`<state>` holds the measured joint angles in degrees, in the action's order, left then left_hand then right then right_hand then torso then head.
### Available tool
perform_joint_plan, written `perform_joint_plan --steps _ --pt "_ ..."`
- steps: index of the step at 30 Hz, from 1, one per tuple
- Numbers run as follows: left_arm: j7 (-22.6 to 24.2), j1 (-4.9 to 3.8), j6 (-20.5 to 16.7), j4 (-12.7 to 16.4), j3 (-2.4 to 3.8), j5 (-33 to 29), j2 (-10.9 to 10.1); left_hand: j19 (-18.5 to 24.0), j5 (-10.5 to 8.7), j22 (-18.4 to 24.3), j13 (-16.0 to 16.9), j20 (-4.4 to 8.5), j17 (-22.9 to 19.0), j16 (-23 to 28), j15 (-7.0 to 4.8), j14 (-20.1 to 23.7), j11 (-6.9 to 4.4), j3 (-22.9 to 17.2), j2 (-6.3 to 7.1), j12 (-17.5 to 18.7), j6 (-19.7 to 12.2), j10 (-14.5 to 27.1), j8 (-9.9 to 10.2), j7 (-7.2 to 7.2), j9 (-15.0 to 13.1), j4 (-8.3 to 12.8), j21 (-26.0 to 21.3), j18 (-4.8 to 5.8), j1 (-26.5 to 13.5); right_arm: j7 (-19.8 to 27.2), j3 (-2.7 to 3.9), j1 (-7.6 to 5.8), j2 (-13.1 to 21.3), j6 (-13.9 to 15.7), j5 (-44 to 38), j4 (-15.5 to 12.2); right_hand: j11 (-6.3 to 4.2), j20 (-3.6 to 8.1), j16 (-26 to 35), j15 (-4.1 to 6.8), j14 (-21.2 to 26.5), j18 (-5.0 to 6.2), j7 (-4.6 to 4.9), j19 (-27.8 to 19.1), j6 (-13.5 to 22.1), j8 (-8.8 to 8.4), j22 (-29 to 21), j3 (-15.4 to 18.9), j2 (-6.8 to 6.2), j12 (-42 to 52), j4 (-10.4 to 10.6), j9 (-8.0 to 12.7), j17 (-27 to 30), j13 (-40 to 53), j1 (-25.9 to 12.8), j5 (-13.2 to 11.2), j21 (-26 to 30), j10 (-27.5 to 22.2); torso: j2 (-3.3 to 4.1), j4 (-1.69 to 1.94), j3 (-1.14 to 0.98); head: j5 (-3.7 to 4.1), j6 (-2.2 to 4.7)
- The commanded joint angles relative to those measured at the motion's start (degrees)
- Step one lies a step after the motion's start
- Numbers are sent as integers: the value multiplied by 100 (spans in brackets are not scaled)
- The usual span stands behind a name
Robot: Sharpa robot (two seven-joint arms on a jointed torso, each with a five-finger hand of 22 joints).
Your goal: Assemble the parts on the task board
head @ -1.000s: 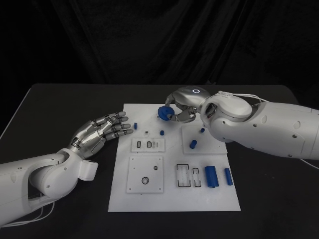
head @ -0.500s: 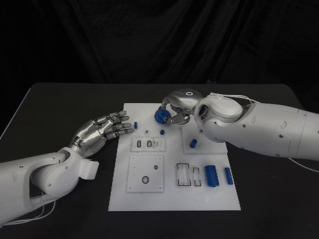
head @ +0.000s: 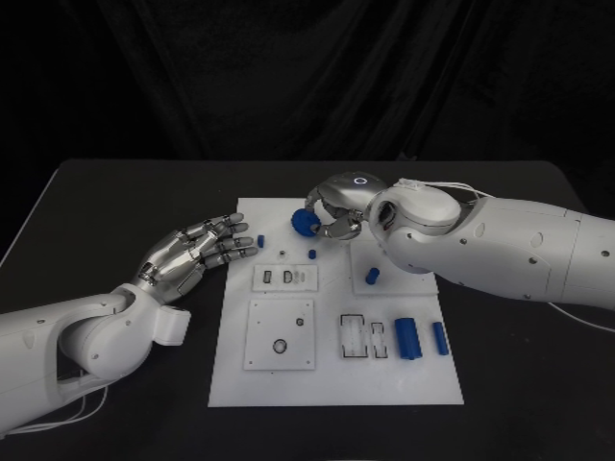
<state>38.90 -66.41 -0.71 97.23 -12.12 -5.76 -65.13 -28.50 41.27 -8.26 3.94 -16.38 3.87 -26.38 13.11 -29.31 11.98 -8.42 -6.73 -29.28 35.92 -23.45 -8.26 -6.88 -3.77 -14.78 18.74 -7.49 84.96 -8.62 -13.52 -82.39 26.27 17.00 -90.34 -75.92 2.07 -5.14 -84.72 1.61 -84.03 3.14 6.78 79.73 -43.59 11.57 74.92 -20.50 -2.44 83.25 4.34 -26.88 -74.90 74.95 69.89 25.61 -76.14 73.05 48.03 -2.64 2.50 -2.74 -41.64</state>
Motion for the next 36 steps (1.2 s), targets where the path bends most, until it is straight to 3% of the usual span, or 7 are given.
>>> perform_joint_plan --steps 1,5,8,13,14,21,36 --pt "981 -5 48 5 3 -58 19 46 -26 9 -3 3 0 -25 38 18 57 -37 7 10 -13 -2 11 -15 1 -12 -13 42 42 51 -5 35 -26 -144 -23 7 3 -12 38 -53 0 80 2 -57 30 -64 965 -34 -31 -49 -3 59 -549 261 -13 -71 44 -93 -6 -9 0 -10 -8" --pt "978 -5 49 1 3 -62 23 46 -26 9 -3 3 0 -25 38 18 57 -37 7 10 -13 -2 11 -15 1 -12 -13 42 42 66 -4 41 -41 -133 -23 16 3 -22 77 -57 44 99 -5 -109 180 -333 943 -36 -38 -169 40 254 -496 90 -49 -427 147 -312 -6 -7 3 -9 -11" --pt "976 -5 50 -6 3 -65 25 46 -26 9 -3 3 0 -25 38 18 57 -37 7 10 -13 -2 11 -15 1 -12 -13 42 42 78 -4 42 -46 -124 -23 20 -26 -9 100 -36 70 109 -53 -130 466 -613 936 38 -20 -205 76 473 -465 33 -69 -837 214 -379 -5 -11 3 -14 -19" --pt "974 -5 53 -23 3 -72 35 46 -26 9 -3 3 0 -25 38 18 57 -37 7 10 -13 -2 11 -15 1 -12 -13 42 42 98 -4 44 -48 -103 -23 21 -52 9 114 -15 83 113 -88 -133 672 -777 935 171 10 -261 126 672 -448 -58 -96 -1250 258 -497 -2 -2 1 -4 -25" --pt "974 -5 56 -28 2 -73 40 46 -26 9 -3 3 0 -25 38 18 57 -37 7 10 -13 -2 11 -15 1 -12 -13 42 42 109 -4 44 -49 -88 -23 21 -62 18 117 -7 84 113 -109 -129 1030 -818 937 242 28 -268 158 887 -446 -74 -115 -1426 269 -517 -2 -2 1 -4 -25" --pt "975 -5 63 -36 1 -75 44 46 -26 9 -3 3 0 -25 38 18 57 -37 7 10 -13 -2 11 -15 1 -12 -13 42 42 131 -4 45 -34 -85 -23 13 -76 29 120 3 86 115 -125 -127 1140 -812 937 330 56 -265 201 1009 -443 -79 -139 -1586 287 -521 -4 -3 2 -6 -33" --pt "973 -5 69 -41 -2 -75 50 43 -28 9 -3 6 0 -33 42 17 59 -60 12 8 -9 -7 11 -21 -1 -8 -9 49 28 65 -5 62 53 -374 -23 20 -30 10 97 -26 55 97 -48 -68 328 -593 962 507 208 -176 322 965 -480 29 -188 -1698 250 -357 -3 -2 1 -2 -43"
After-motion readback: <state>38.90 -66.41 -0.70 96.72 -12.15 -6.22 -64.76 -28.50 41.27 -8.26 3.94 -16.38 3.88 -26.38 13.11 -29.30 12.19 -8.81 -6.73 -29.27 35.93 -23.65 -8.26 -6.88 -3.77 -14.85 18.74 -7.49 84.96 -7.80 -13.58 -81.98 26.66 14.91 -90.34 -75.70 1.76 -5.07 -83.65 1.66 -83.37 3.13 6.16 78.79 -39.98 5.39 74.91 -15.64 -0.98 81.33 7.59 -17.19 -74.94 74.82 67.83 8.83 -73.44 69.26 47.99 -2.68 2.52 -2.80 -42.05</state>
